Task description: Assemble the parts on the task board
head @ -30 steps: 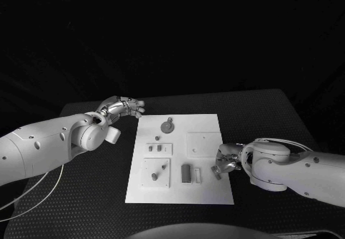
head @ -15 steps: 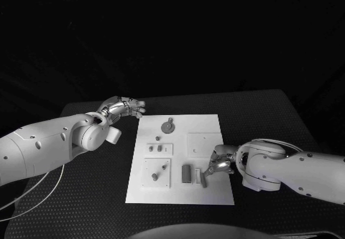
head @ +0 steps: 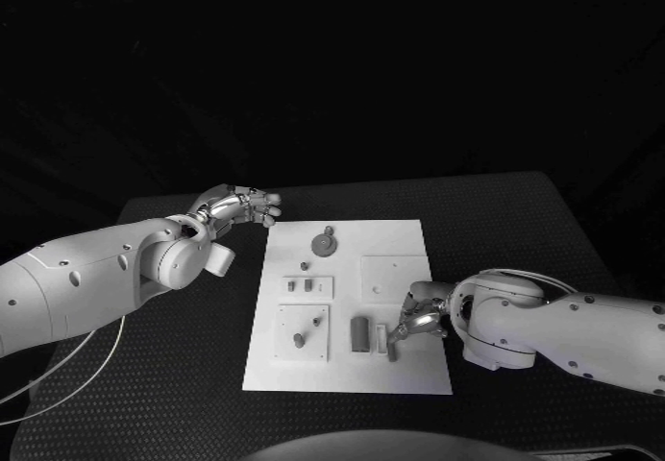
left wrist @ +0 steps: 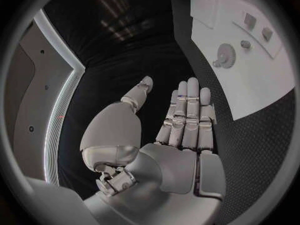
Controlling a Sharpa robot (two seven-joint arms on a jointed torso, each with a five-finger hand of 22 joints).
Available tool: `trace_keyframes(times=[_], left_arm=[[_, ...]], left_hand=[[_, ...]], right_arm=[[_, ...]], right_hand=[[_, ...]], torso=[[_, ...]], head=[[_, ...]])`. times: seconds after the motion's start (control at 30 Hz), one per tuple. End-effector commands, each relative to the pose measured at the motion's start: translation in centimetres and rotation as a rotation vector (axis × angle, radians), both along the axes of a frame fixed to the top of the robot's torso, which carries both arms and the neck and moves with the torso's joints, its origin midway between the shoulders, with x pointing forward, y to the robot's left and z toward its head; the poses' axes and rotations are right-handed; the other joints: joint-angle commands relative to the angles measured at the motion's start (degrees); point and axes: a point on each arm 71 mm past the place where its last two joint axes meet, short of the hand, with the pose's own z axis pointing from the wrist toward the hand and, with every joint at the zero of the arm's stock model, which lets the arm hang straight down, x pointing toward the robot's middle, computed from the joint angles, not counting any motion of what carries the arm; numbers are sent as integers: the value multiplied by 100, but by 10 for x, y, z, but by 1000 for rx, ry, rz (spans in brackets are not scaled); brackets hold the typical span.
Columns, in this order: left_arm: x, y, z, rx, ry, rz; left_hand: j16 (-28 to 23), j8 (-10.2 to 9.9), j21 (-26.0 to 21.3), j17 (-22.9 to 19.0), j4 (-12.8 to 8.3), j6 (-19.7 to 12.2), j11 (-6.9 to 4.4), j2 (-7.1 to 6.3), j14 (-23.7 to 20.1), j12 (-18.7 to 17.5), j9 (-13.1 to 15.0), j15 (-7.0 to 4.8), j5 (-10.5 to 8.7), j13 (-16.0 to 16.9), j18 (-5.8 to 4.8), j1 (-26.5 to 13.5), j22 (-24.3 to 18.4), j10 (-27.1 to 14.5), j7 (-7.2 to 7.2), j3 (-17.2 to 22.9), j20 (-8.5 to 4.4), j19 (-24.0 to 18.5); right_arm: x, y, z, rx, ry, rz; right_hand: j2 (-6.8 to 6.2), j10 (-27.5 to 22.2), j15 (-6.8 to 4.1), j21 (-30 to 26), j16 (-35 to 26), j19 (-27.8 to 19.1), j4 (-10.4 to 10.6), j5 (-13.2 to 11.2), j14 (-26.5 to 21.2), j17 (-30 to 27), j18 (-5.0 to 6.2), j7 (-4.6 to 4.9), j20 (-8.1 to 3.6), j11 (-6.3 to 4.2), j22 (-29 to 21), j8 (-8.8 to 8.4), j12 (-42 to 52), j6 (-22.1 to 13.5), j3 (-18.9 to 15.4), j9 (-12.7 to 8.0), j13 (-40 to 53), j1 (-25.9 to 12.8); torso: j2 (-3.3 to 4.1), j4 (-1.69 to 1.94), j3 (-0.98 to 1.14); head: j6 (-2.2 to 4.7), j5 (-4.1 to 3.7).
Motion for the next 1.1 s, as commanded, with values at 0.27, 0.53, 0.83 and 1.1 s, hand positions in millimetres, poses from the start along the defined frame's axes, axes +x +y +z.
trace_keyframes(times=[0.27, 0.53, 0.83, 1.1], left_arm=[[0, -3, 1, -5, -3, -19], [-1, -3, 1, -4, -1, -19], [-1, -3, 1, -4, 0, -19], [-1, -2, 1, -2, 1, -19]], left_hand=[[-27, -10, -35, 10, 37, 1, 17, 1, -6, -26, -9, 44, 12, -7, 23, -22, 20, -41, 25, 3, 32, -2], [-29, -9, -37, 12, 39, 1, 18, 4, -5, -26, -9, 44, 11, -6, 23, -23, 23, -41, 26, 4, 32, -2], [-32, -9, -39, 16, 43, 1, 18, 8, -5, -26, -9, 45, 10, -6, 23, -27, 26, -41, 26, 5, 33, -1], [-35, -9, -40, 18, 47, 2, 18, 11, -5, -25, -10, 45, 10, -6, 23, -29, 28, -41, 26, 6, 34, 0]], right_arm=[[-2, 6, -9, -103, -33, 104], [-3, 9, -17, -127, -42, 122], [-2, 10, -21, -139, -42, 127], [-3, 10, -24, -156, -38, 143]], right_hand=[[39, -66, 4, 61, -11, -40, -56, -32, -38, 37, 158, 27, -47, 16, -11, 4, -20, -42, -430, 27, 47, -117], [312, -32, -21, 93, 0, -52, -274, -32, -22, 51, 158, 2, -77, -10, -32, 51, -11, -24, -760, 66, 62, -2], [600, 11, -38, 104, -8, -53, -451, -33, -1, 50, 158, -19, -80, -31, -60, 77, -16, 16, -909, 75, 63, 47], [707, 34, -48, 111, -18, -58, -645, -33, 8, 49, 158, -29, -81, -41, -78, 85, -21, 38, -910, 71, 68, 165]], torso=[[-1, 4, -4], [1, 3, -1], [1, 4, -1], [1, 0, 2]], head=[[-2, -9], [-19, 1], [-24, 11], [-35, 27]])
